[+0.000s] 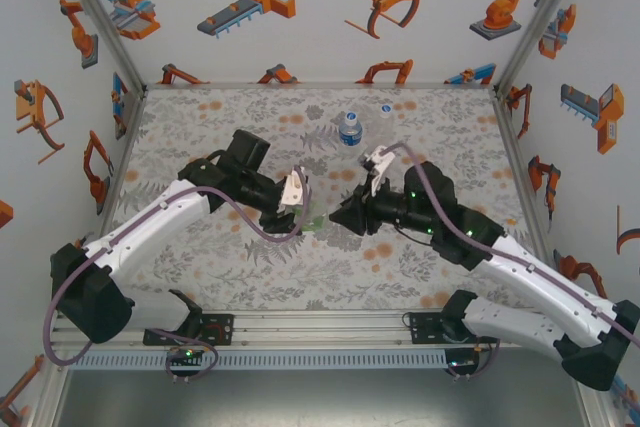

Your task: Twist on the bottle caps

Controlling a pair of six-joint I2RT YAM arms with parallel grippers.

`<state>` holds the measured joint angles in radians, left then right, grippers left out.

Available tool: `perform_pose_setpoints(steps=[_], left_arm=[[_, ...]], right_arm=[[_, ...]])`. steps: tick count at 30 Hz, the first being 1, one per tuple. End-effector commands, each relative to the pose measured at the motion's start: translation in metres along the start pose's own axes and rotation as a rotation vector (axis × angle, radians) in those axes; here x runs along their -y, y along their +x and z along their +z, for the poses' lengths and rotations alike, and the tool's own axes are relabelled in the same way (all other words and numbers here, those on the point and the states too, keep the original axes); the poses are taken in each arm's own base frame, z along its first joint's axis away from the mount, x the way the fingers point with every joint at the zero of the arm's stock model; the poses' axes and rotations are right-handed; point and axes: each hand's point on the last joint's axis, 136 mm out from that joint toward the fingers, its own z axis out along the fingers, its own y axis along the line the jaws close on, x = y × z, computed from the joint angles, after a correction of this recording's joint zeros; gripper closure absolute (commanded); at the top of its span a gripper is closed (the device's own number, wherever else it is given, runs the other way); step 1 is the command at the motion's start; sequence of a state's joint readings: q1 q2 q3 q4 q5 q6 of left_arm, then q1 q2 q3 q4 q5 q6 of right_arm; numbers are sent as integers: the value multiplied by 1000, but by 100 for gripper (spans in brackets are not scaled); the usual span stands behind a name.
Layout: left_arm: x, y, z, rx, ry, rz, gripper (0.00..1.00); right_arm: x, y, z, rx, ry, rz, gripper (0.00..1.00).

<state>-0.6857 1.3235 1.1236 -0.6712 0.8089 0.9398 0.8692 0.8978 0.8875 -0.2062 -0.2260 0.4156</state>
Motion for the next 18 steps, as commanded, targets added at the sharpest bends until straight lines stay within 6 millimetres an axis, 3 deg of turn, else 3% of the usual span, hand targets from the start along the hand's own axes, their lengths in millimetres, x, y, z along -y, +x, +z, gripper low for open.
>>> perform_pose_setpoints(steps=[1, 3, 6, 8, 13, 16, 18], left_arm=[[-7, -20, -8, 61, -37, 41, 99], [-9, -20, -9, 58, -49, 42, 97], [-10, -21, -9, 62, -55, 44, 90], [-11, -21, -9, 60, -62, 45, 87], [-17, -18, -10, 38, -93, 30, 67], [-21, -16, -11, 27, -121, 28, 50], [-22, -15, -12, 21, -136, 28, 20]], right_arm=[[48, 18, -3, 93, 221, 730, 100], [55, 32, -2, 102, 242, 947, 100], [53, 38, 5, 120, 185, 1124, 100], [50, 36, 6, 124, 159, 1154, 100], [52, 35, 1, 104, 207, 1093, 100], [55, 34, 0, 89, 243, 1035, 100], [61, 33, -1, 69, 281, 986, 100]])
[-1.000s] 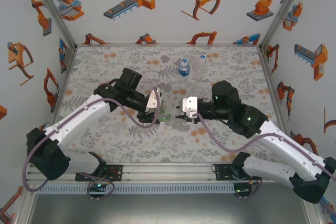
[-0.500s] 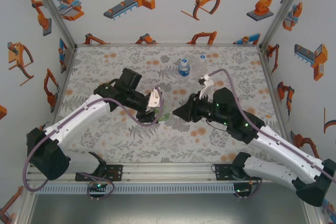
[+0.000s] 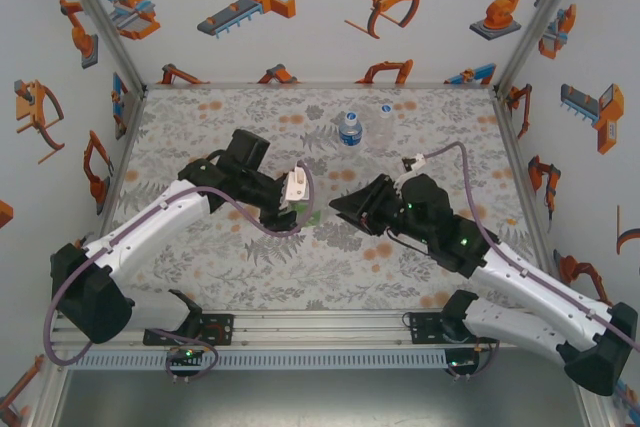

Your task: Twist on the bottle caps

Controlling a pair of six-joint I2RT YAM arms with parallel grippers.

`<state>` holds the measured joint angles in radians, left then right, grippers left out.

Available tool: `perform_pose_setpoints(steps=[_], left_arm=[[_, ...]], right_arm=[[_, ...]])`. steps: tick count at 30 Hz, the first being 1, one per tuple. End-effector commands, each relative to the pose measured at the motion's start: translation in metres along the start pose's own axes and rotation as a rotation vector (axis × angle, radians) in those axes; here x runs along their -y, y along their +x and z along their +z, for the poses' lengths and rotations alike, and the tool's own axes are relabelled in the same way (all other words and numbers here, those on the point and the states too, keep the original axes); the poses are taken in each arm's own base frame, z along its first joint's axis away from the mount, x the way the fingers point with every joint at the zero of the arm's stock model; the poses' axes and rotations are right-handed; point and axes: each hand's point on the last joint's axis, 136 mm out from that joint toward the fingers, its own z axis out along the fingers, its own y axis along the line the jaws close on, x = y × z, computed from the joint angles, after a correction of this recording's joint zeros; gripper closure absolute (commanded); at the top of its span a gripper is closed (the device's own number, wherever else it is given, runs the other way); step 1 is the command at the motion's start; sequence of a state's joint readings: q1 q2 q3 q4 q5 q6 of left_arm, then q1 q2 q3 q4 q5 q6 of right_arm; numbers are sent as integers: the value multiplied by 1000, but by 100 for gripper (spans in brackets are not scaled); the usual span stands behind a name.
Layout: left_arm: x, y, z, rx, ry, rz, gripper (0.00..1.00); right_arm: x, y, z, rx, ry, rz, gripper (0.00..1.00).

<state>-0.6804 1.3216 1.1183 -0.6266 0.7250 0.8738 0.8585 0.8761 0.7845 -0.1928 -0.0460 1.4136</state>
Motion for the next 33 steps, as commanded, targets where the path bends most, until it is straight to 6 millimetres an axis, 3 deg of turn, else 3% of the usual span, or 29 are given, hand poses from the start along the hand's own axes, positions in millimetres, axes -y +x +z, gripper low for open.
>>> perform_pose_setpoints(steps=[1, 10, 17, 26, 33], left_arm=[[-8, -23, -12, 69, -64, 63, 1], [-22, -19, -17, 39, -163, 64, 3], [-33, -13, -22, 18, -248, 66, 3], [-42, -10, -22, 1, -271, 44, 3], [-42, -9, -21, 1, -273, 42, 3]], right_arm=[[16, -9, 0, 17, 115, -49, 100], [30, -46, 17, -39, 377, -415, 100], [33, -89, 38, -98, 602, -699, 100], [28, -148, 75, -96, 692, -828, 100], [15, -155, 125, -174, 605, -819, 100]])
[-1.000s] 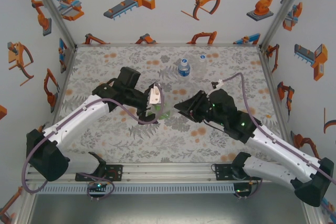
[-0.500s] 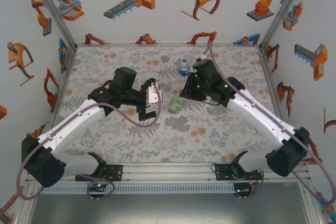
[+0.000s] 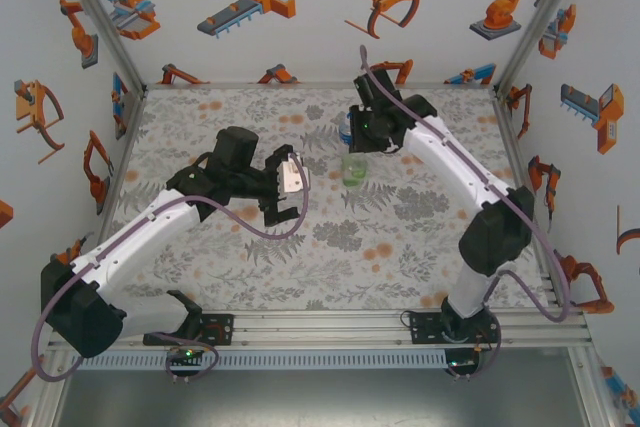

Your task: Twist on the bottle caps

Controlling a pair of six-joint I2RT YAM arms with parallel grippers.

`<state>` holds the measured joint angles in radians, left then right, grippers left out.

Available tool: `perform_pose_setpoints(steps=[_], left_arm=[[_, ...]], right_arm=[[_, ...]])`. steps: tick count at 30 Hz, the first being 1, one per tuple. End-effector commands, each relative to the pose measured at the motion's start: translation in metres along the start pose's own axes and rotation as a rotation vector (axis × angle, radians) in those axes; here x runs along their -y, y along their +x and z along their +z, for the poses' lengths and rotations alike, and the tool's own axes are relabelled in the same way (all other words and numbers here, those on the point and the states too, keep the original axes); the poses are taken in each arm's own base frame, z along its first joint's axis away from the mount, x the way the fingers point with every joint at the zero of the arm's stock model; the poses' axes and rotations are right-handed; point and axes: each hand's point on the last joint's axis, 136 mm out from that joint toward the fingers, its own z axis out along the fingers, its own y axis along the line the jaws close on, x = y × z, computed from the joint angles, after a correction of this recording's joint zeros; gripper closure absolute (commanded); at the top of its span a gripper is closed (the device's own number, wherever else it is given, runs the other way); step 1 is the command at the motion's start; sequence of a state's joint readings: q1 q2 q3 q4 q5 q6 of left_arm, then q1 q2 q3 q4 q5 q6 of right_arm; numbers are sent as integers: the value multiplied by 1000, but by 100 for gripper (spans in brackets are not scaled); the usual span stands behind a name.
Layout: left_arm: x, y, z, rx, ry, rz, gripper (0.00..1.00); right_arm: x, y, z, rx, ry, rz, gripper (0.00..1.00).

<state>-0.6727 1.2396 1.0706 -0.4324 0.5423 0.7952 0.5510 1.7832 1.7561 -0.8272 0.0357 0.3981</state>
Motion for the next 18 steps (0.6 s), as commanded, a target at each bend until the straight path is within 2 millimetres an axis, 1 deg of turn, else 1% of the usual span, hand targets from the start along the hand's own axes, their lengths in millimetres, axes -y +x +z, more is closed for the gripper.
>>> perform_pose_setpoints(steps=[1, 5, 10, 12, 16, 18], left_arm=[[-3, -1, 0, 11, -12, -12, 3], [-7, 2, -1, 10, -30, -17, 3], [-9, 2, 0, 18, -26, -30, 3], [-9, 3, 0, 18, -24, -32, 3], [-10, 2, -2, 23, -25, -34, 3], [-11, 2, -3, 27, -26, -39, 3]], right_arm=[[-19, -13, 8, -20, -68, -49, 100], [-25, -29, 28, -25, -62, -67, 100], [-28, -54, 47, 18, -28, -103, 100], [-28, -61, 55, 25, -20, -114, 100], [-32, -69, 71, 21, -16, -129, 100], [-32, -69, 78, 13, -17, -129, 100]])
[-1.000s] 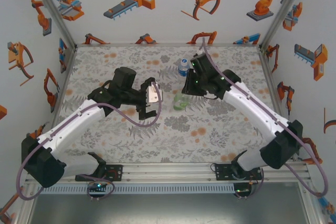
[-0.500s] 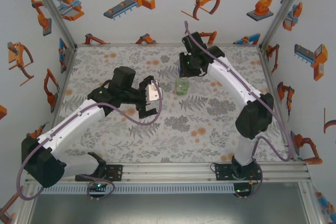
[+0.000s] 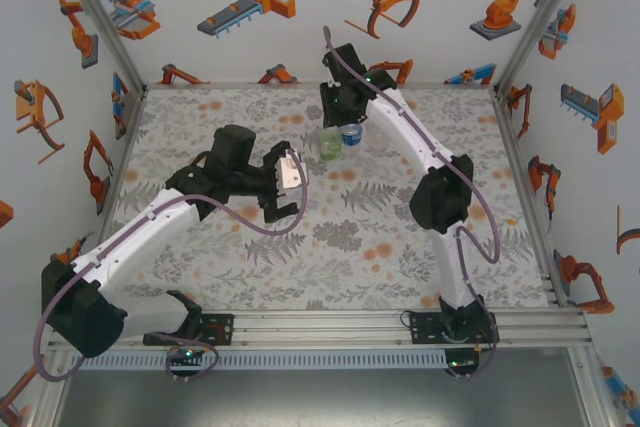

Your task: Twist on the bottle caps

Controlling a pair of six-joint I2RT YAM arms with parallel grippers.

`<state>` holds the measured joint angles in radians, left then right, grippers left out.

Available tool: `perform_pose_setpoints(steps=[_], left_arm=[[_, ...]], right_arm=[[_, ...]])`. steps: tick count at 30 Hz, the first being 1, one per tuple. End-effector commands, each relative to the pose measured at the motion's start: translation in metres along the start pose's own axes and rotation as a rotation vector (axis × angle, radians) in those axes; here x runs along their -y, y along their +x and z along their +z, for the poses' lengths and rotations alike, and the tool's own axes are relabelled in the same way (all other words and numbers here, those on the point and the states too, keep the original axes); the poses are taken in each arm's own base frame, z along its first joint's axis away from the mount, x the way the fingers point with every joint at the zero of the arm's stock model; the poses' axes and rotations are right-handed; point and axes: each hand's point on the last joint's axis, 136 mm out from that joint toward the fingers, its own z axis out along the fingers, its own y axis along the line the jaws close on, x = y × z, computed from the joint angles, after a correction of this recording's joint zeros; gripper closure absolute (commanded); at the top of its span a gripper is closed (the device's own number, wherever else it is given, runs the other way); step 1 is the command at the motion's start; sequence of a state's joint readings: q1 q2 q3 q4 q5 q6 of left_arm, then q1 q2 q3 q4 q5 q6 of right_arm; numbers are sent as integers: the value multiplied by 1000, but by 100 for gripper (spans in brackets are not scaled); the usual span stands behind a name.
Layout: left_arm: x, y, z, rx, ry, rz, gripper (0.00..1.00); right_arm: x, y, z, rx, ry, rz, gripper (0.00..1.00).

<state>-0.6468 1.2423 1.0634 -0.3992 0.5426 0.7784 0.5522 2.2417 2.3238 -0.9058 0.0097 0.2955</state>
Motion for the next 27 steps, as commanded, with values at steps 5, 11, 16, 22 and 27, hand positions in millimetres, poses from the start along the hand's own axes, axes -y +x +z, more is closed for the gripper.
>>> perform_pose_setpoints(steps=[5, 11, 16, 22, 27], left_arm=[[-3, -2, -3, 34, 12, -35, 3], [-7, -2, -4, 41, 3, -50, 3], [-10, 0, -3, 43, -6, -63, 3], [-25, 10, 1, 25, -64, -111, 3], [-61, 35, 5, -32, -248, -198, 3]], right_arm=[[0, -1, 9, -14, 12, -21, 84], [-2, -8, 1, 15, 8, -21, 61], [2, -27, -31, 88, 39, -49, 50], [16, -40, -80, 161, 99, -77, 41], [53, -28, -110, 174, 207, -99, 35]])
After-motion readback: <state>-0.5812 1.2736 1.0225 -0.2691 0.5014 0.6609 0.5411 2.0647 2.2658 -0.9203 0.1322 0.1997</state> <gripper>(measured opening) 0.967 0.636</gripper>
